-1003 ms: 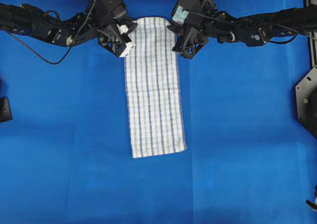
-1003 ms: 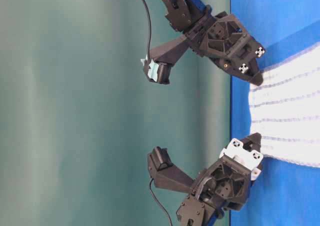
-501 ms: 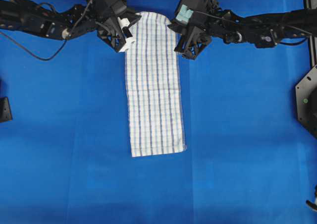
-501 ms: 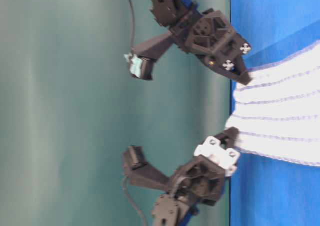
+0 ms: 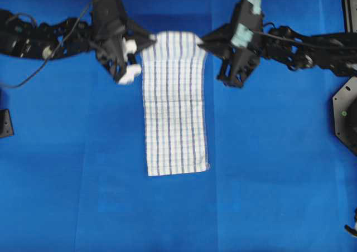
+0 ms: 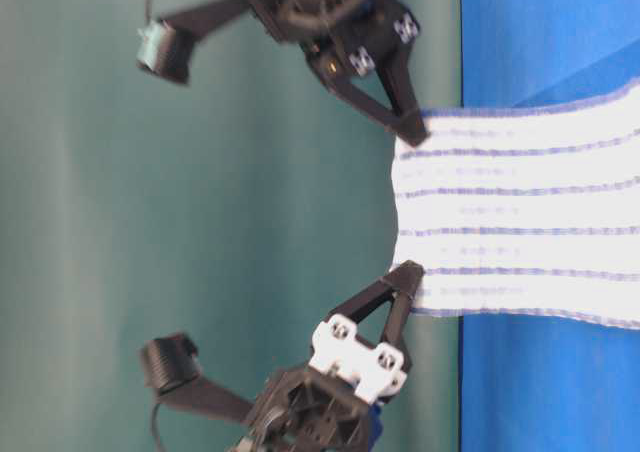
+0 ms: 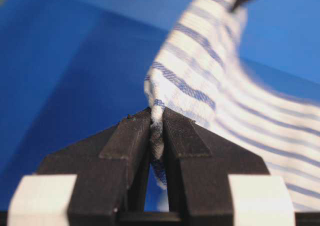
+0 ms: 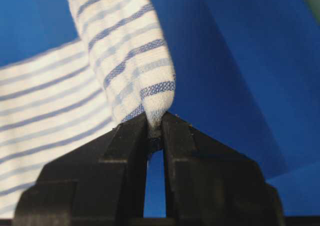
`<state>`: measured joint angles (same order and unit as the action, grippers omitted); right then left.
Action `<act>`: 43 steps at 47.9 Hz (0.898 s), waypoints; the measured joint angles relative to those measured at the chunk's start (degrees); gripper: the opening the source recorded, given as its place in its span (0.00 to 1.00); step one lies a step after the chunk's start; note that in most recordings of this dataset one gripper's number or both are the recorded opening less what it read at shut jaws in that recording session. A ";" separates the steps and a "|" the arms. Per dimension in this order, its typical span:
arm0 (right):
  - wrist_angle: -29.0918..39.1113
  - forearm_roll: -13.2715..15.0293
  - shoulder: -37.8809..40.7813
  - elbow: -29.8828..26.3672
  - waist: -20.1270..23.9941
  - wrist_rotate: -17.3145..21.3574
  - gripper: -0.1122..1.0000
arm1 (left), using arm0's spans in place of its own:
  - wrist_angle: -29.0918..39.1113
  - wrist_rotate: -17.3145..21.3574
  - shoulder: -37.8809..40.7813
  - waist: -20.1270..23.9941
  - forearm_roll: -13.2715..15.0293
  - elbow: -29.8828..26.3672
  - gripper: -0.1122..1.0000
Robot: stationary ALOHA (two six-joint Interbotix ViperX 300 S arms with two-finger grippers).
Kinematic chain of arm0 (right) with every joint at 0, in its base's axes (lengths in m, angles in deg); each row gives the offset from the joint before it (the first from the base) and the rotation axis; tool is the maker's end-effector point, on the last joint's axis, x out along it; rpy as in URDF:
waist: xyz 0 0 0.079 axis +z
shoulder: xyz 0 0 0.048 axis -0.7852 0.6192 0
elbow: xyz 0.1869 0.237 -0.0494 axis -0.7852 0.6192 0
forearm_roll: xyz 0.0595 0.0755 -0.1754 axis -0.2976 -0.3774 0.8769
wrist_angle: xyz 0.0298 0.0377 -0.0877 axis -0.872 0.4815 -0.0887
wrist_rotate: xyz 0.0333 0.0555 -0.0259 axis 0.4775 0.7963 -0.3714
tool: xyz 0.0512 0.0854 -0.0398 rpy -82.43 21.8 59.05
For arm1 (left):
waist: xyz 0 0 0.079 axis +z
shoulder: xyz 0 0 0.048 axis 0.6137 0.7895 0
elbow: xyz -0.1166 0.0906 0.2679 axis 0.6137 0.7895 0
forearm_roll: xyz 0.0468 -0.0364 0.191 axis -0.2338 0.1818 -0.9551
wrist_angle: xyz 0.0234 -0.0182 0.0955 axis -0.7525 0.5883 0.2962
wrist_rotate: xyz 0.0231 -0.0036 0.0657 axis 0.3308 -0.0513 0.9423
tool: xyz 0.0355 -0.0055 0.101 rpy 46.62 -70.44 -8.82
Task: Fold the blue towel.
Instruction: 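Lift the top end and fold it down onto the bottom half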
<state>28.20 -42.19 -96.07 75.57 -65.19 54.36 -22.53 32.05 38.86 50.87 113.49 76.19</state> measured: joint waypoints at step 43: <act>-2.64 -12.74 1.32 3.08 24.43 0.18 0.09 | -3.16 -14.68 1.58 -24.52 0.70 1.14 0.14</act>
<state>25.56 -54.93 -94.75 78.65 -40.76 54.54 -25.70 17.37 40.44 26.34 114.19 77.33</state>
